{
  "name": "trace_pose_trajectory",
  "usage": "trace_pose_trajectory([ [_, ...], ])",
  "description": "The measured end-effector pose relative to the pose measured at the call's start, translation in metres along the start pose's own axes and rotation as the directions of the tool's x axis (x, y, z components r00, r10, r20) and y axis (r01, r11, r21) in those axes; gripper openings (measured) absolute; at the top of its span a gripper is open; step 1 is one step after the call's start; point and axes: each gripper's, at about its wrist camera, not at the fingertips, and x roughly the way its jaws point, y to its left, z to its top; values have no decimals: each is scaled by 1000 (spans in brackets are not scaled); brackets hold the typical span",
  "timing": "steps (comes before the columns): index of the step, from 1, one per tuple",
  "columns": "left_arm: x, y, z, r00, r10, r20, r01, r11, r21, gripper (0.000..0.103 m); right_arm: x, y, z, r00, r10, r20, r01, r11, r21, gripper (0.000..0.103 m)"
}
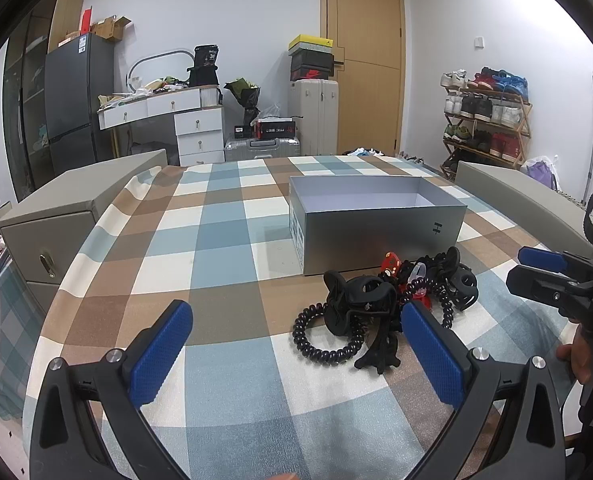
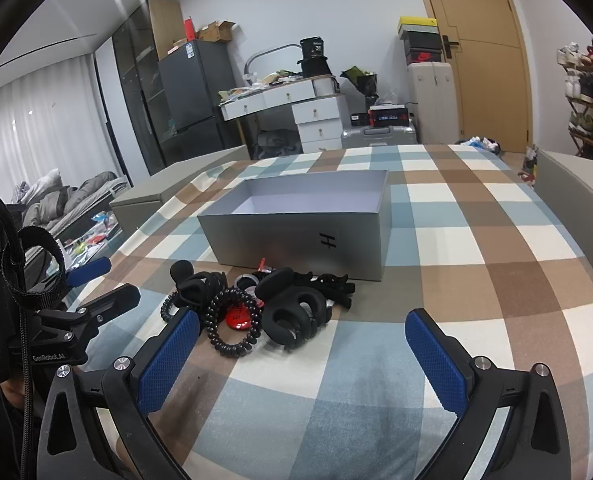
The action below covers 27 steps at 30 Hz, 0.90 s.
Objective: Organize jewelry
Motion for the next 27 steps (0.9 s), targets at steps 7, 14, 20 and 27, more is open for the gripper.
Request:
trace_pose_trajectory([
  [7, 0, 0, 0, 1000, 1, 0, -1, 1000, 2, 102, 1, 1, -1, 1000, 5, 0, -5, 1000, -4, 103],
  [14, 0, 0, 0, 1000, 0, -1, 0, 1000, 0, 102, 0, 1, -2, 1000, 7, -2, -7, 1000, -6, 103],
  [20, 0, 0, 0, 1000, 2, 0, -2, 1000, 5, 102, 1, 2, -2, 1000, 6, -3, -6, 1000, -8, 103],
  [27, 0, -1, 0, 1000, 2, -1, -2, 1000, 6, 102, 1, 2, -2, 1000, 18, -10, -18, 1000, -7, 103],
])
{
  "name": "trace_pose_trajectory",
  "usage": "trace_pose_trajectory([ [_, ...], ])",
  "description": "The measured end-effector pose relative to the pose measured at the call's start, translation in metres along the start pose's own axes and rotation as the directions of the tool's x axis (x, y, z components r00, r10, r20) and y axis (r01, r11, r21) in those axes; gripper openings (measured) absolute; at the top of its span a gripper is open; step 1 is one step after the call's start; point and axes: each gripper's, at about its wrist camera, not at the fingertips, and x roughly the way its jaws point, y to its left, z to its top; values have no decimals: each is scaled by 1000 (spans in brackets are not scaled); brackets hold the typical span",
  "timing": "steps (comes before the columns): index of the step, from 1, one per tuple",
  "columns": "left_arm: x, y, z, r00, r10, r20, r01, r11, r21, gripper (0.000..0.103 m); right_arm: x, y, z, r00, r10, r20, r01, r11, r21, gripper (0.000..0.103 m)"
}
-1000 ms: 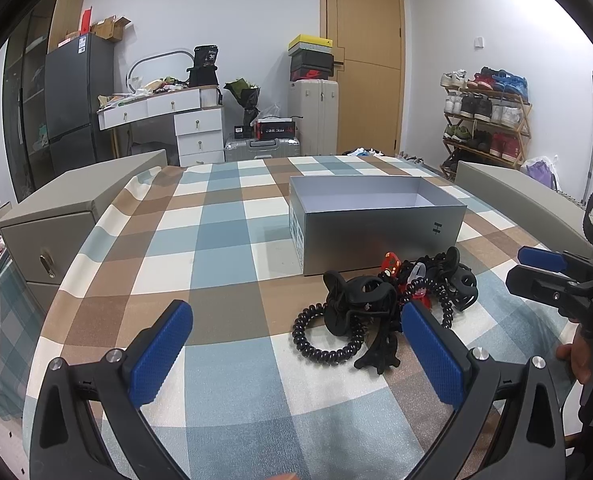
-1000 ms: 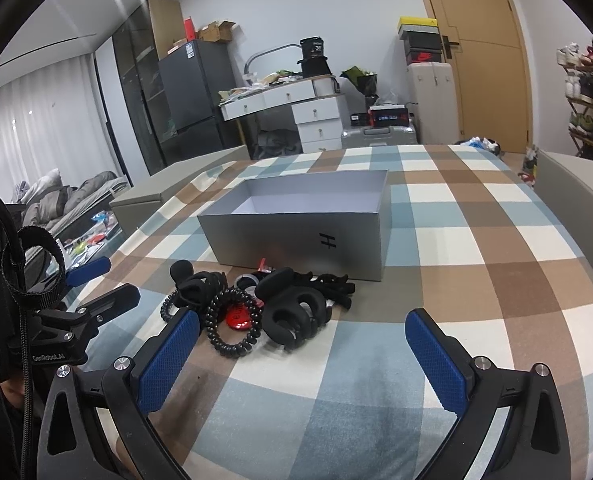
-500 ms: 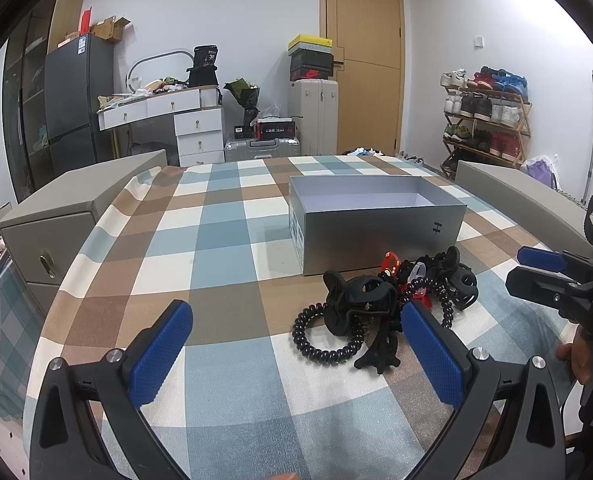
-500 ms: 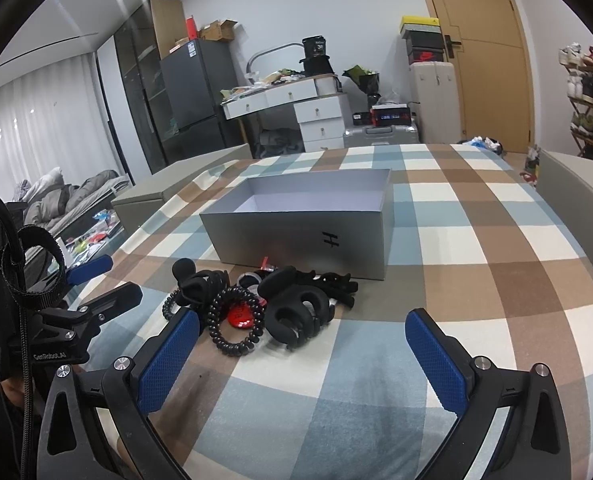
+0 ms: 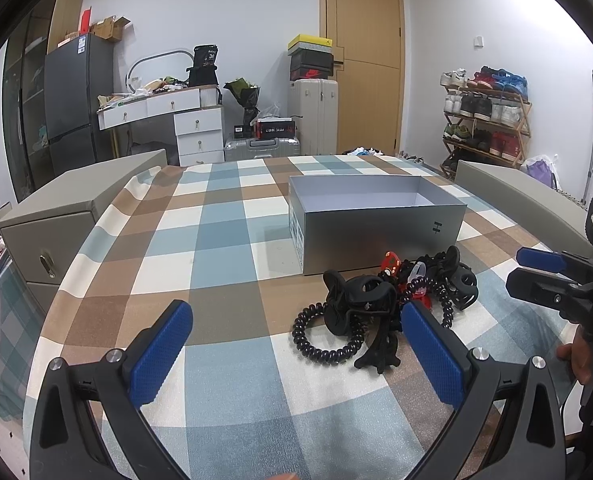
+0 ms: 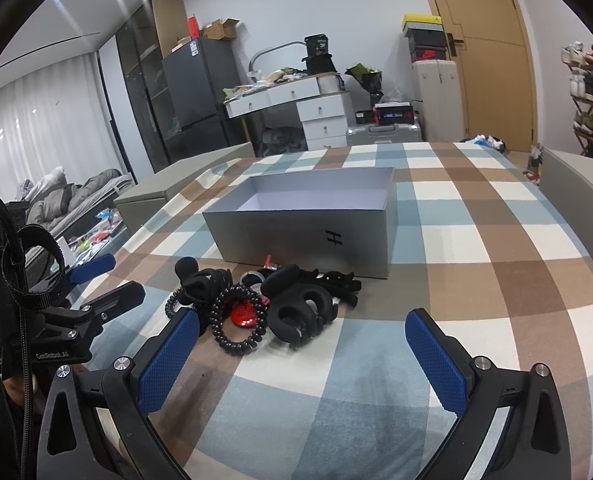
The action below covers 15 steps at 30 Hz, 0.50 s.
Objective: Organize jewelry
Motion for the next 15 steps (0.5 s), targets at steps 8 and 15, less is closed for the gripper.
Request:
trace_pose_trajectory([
  [8, 1, 1, 0, 1000, 1, 0, -1, 1000, -3, 102, 4, -2, 2, 1000, -8, -26, 8, 1000, -4, 103],
  [15, 2, 8, 4, 1000, -3, -4, 3, 999, -34, 102, 7, -5, 13, 999, -23, -45, 22, 1000, -13, 103],
])
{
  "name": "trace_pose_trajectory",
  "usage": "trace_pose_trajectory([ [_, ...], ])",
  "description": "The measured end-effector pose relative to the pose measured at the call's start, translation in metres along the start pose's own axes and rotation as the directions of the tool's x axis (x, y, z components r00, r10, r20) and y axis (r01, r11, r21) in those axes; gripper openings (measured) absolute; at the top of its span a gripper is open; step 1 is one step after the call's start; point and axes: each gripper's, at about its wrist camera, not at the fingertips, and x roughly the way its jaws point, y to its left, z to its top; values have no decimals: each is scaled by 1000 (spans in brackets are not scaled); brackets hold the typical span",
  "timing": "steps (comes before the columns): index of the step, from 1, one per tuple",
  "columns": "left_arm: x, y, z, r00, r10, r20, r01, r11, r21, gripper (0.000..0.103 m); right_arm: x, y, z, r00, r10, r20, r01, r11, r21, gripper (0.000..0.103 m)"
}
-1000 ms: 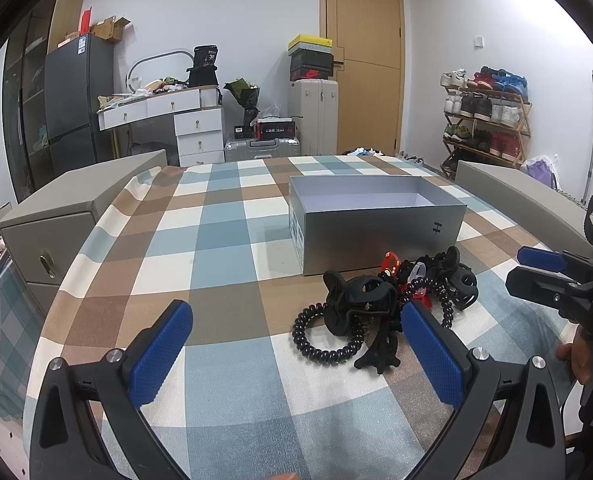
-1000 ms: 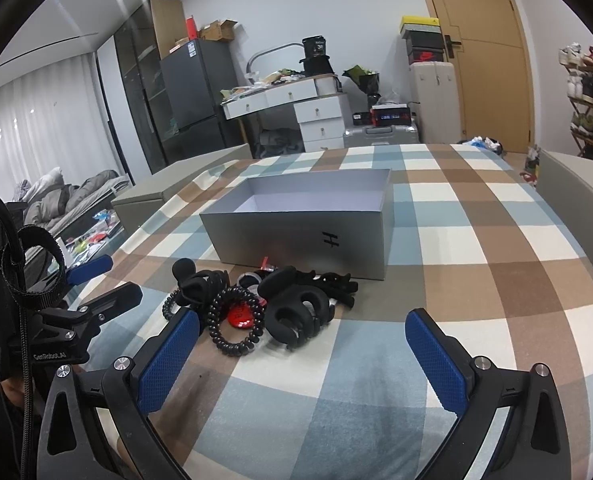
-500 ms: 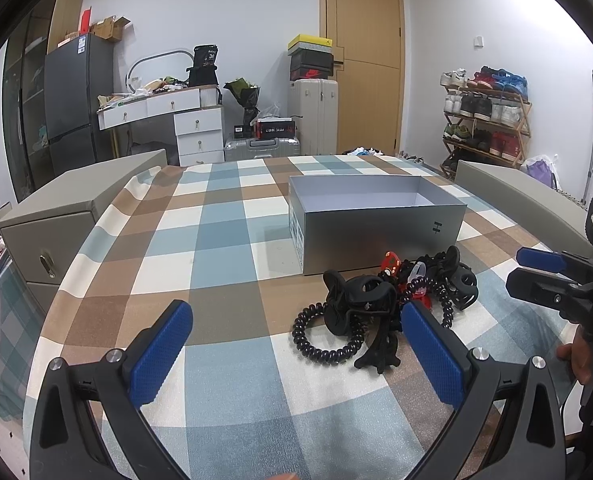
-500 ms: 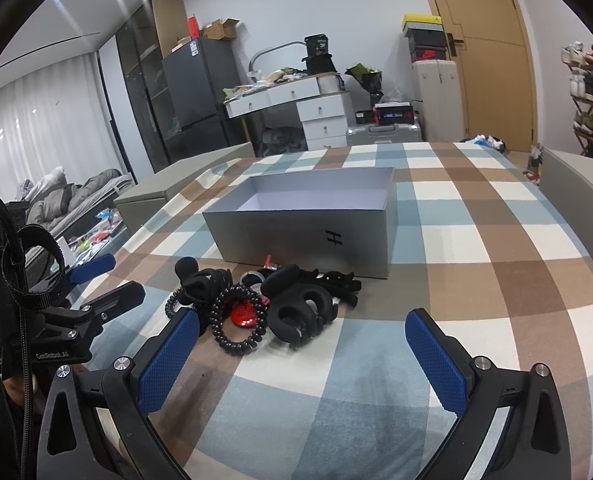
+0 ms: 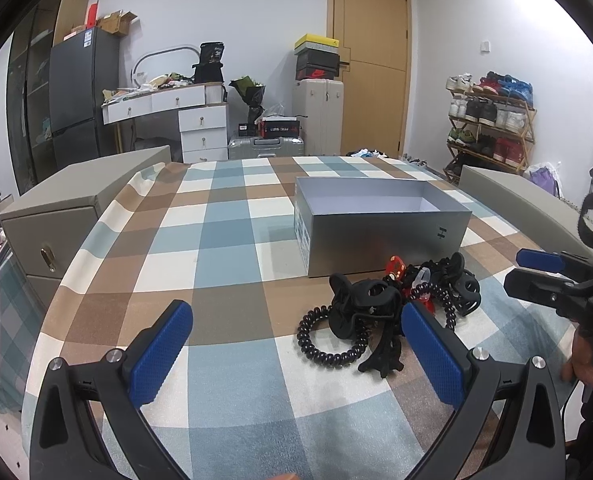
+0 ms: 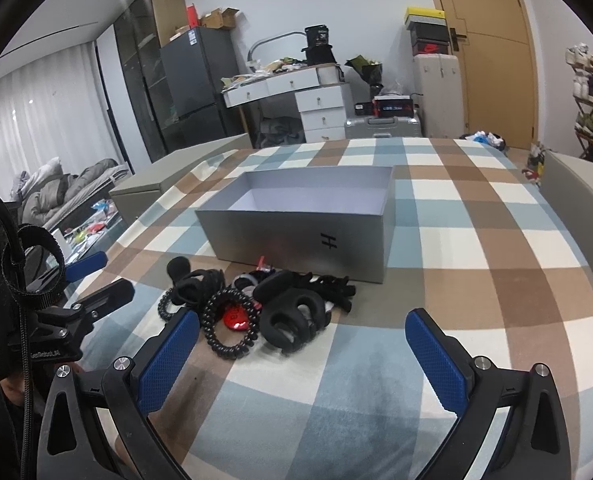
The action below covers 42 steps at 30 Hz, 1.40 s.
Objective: Organize jewelry
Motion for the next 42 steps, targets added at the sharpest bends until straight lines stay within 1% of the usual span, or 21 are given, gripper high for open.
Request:
trace_pose_trajectory([
  [2, 1, 2, 2, 1000, -12, -2, 12, 1000, -8, 102, 4, -3, 5, 1000, 14, -21, -13, 1000, 22, 103],
  [4, 4, 3, 5, 1000, -14, -6, 14, 1000, -14, 102, 12, -7, 7, 997, 45, -63, -42, 998, 53, 103],
  [5, 6, 3, 7, 1000, -15, -13, 15, 1000, -20, 102, 18, -9, 8, 994, 67, -91, -61, 995, 75, 103],
  [7, 12, 3, 9, 999, -22, -32, 21, 999, -25, 102, 25, -9, 8, 991, 81, -108, -72, 994, 84, 103],
  [9, 16, 3, 11, 998, -28, -50, 27, 999, -25, 102, 29, -8, 8, 991, 58, -119, -50, 996, 74, 92],
  [10, 16, 3, 10, 998, -30, -51, 29, 999, -24, 102, 33, -7, 8, 990, 47, -136, -39, 997, 65, 90],
  [14, 17, 1, 8, 997, -32, -69, 31, 999, -20, 102, 44, -7, 7, 979, 66, -195, -56, 997, 58, 86],
  [15, 17, 1, 8, 997, -34, -71, 33, 999, -16, 102, 46, -7, 6, 977, 58, -203, -48, 997, 53, 80],
  [17, 16, -1, 7, 997, -29, -70, 29, 1000, -11, 102, 48, -6, 7, 975, 66, -214, -55, 997, 58, 75],
  [19, 15, -2, 7, 998, -21, -65, 21, 1000, -3, 102, 51, -7, 7, 973, 67, -222, -54, 996, 64, 75],
  [25, 15, -4, 6, 999, -5, -53, 6, 1000, 12, 102, 55, -5, 9, 972, 65, -225, -54, 997, 56, 63],
  [26, 14, -4, 6, 999, -6, -53, 7, 1000, 12, 102, 54, -5, 9, 973, 62, -224, -51, 997, 54, 52],
  [27, 14, -4, 5, 999, -6, -54, 7, 1000, 12, 102, 53, -5, 8, 972, 55, -228, -44, 998, 54, 47],
  [30, 14, -4, 5, 999, -10, -54, 11, 1000, 14, 102, 46, -5, 8, 979, 68, -192, -60, 997, 49, 47],
  [32, 14, -4, 5, 999, -9, -51, 9, 1000, 16, 102, 32, -6, 8, 986, 104, -128, -98, 994, 54, 47],
  [33, 14, -5, 5, 999, -7, -50, 8, 1000, 19, 102, 30, -6, 7, 986, 118, -114, -112, 992, 61, 47],
  [35, 14, -6, 5, 999, -9, -50, 10, 1000, 24, 102, 21, -12, 6, 982, 175, -76, -167, 981, 96, 47],
  [36, 14, -7, 5, 999, -9, -52, 11, 1000, 27, 102, 19, -15, 7, 981, 183, -62, -176, 979, 104, 47],
  [38, 14, -7, 5, 998, -14, -57, 15, 999, 28, 102, 16, -19, 9, 986, 161, -43, -156, 982, 108, 47],
  [40, 17, -8, 6, 997, -32, -75, 35, 999, 31, 102, 17, -25, 11, 986, 163, -41, -156, 978, 135, 47],
  [42, 21, -12, 8, 993, -65, -103, 70, 997, 44, 102, 21, -29, 10, 986, 155, -61, -144, 977, 155, 47],
])
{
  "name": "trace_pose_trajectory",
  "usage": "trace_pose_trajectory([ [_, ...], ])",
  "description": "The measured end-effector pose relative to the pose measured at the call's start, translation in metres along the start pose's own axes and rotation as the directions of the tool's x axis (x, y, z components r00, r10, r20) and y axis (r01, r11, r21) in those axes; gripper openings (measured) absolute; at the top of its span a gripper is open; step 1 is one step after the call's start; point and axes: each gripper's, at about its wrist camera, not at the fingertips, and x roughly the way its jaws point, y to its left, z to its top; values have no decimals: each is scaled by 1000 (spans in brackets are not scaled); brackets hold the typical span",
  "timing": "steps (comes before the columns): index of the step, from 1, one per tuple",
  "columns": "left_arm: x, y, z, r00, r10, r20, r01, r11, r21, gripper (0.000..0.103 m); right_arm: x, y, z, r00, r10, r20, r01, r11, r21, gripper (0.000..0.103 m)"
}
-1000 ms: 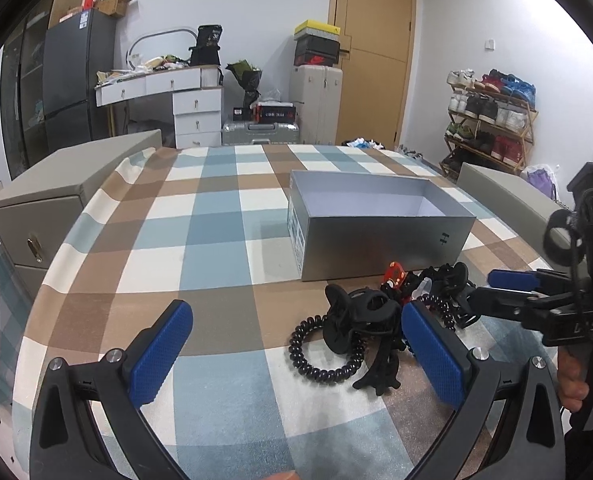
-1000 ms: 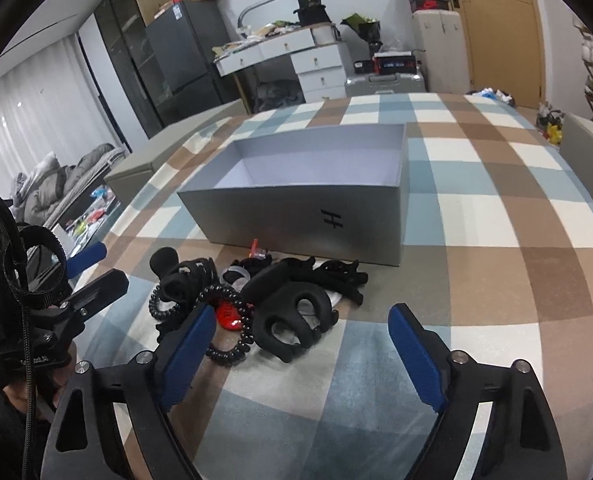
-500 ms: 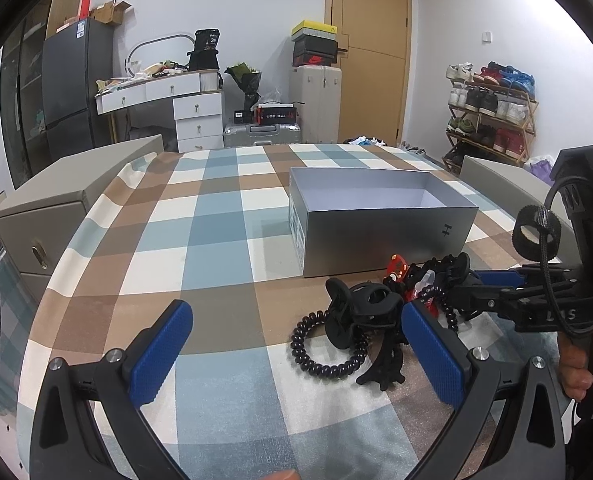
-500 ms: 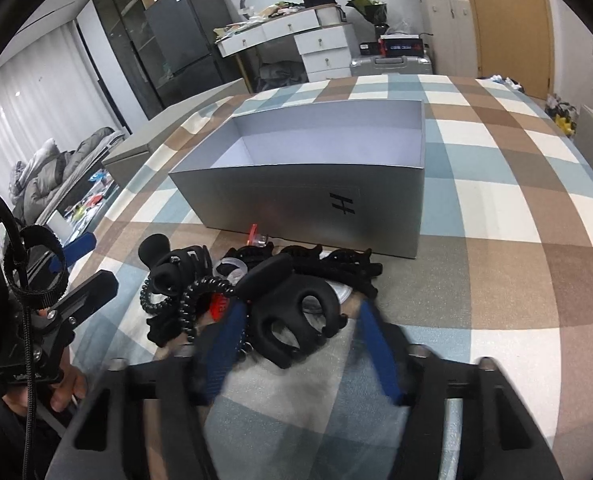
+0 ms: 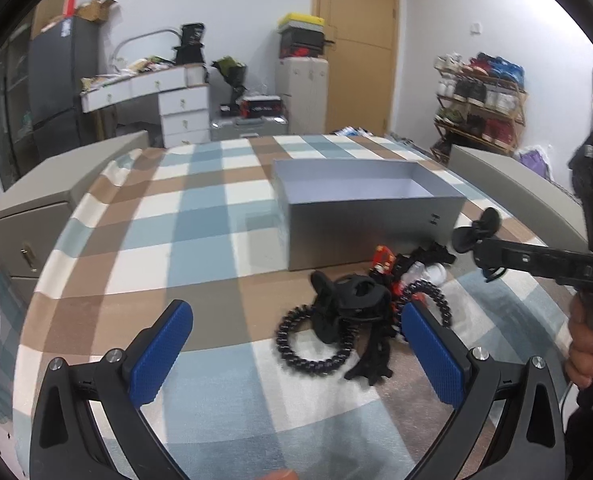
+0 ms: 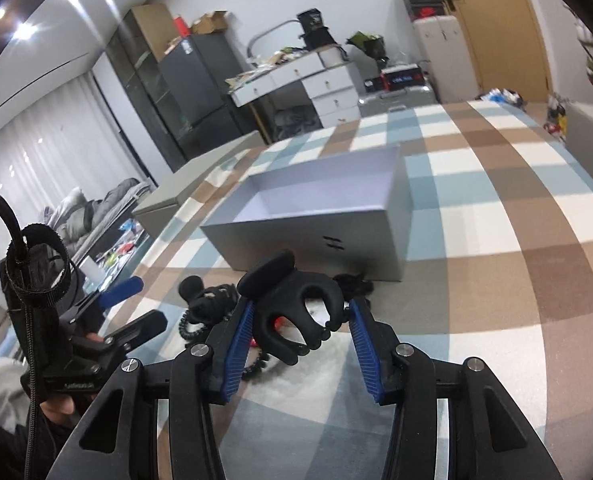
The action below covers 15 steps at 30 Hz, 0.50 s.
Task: Organize jewelry
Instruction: 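Reach the right gripper into the pile and grasp a black claw clip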
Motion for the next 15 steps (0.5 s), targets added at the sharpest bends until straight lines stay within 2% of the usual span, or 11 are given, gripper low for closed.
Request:
trace_pose_trajectory([
  [4, 13, -8, 7, 999, -26, -48, 28, 999, 35, 101, 1, -4, 1, 1000, 3, -6, -3, 1000, 13, 47],
  [5, 14, -8, 8, 998, -27, -51, 29, 999, 35, 99, 1, -4, 1, 1000, 5, -9, -5, 1000, 12, 47],
  [9, 26, -10, 10, 992, -71, -106, 73, 997, 16, 72, 0, -5, 0, 1000, 8, -5, -8, 1000, 16, 47],
  [10, 27, -11, 10, 991, -71, -115, 74, 997, 22, 68, 0, -5, 0, 1000, 9, -6, -9, 1000, 19, 47],
  [13, 26, -15, 9, 990, -80, -120, 86, 995, 43, 54, 1, -5, 0, 1000, 12, -8, -12, 1000, 18, 47],
  [14, 26, -16, 8, 989, -89, -119, 95, 995, 43, 45, 1, -4, 0, 1000, 14, -9, -14, 1000, 14, 47],
  [15, 24, -17, 7, 989, -89, -117, 95, 994, 47, 45, 1, -4, -1, 1000, 15, -9, -14, 1000, 12, 47],
])
